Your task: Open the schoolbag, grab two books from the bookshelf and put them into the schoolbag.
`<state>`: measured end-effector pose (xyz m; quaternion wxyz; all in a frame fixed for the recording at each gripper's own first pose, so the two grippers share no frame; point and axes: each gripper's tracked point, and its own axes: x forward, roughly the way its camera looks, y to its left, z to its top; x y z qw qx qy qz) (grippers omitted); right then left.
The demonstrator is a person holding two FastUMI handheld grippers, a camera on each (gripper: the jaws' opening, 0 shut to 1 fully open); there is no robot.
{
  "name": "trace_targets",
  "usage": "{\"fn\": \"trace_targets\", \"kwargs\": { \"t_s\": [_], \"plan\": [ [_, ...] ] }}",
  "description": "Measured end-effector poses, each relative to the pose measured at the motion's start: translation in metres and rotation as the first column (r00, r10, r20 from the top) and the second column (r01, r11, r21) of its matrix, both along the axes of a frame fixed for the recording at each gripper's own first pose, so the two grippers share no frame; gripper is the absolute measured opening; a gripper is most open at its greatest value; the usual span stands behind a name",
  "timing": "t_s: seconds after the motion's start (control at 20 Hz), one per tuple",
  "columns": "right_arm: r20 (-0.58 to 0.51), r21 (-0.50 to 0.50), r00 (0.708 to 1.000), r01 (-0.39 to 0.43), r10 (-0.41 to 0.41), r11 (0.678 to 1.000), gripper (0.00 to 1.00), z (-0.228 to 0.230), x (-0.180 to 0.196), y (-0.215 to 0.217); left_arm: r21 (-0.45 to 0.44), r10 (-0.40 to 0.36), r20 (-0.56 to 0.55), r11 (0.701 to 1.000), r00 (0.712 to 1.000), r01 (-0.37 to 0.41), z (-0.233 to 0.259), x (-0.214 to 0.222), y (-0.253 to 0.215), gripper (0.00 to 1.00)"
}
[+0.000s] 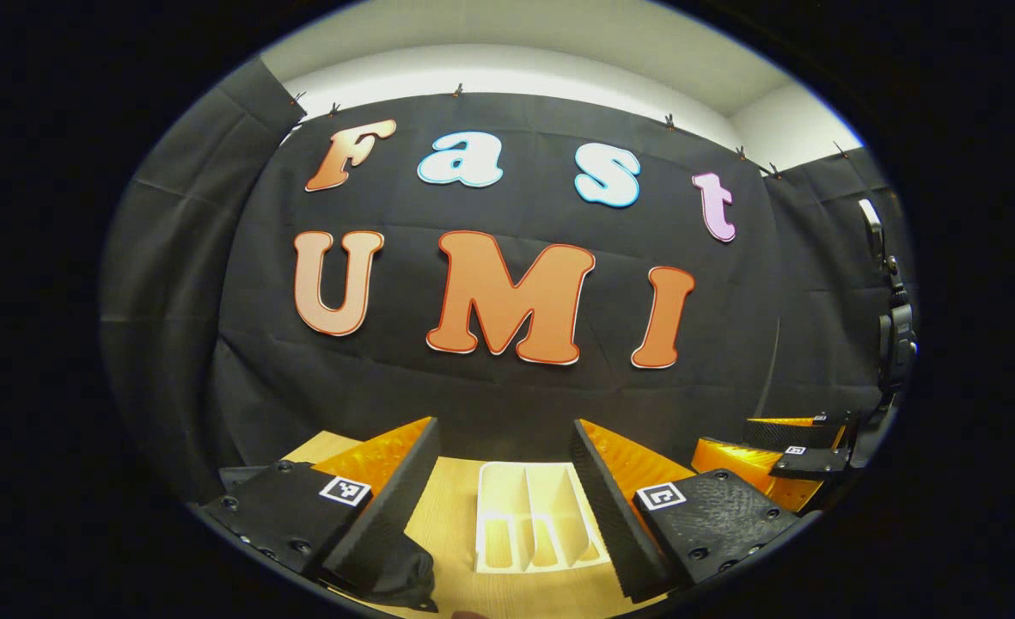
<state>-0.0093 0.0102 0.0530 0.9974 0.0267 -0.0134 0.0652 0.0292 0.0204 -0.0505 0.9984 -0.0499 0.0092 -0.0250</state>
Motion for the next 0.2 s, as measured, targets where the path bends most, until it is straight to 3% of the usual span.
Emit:
{"fn": "trace_targets", "kwargs": {
  "t_s": [0.2],
  "plan": [
    [-0.005,0.038,1.0,0.031,-0.031,0.999,0.97,-0.031,0.003,0.004,0.029,0.012,0.023,0.999,1.0,-0.013,0.0,0.002,-0.001,0.94]
  ]
}}
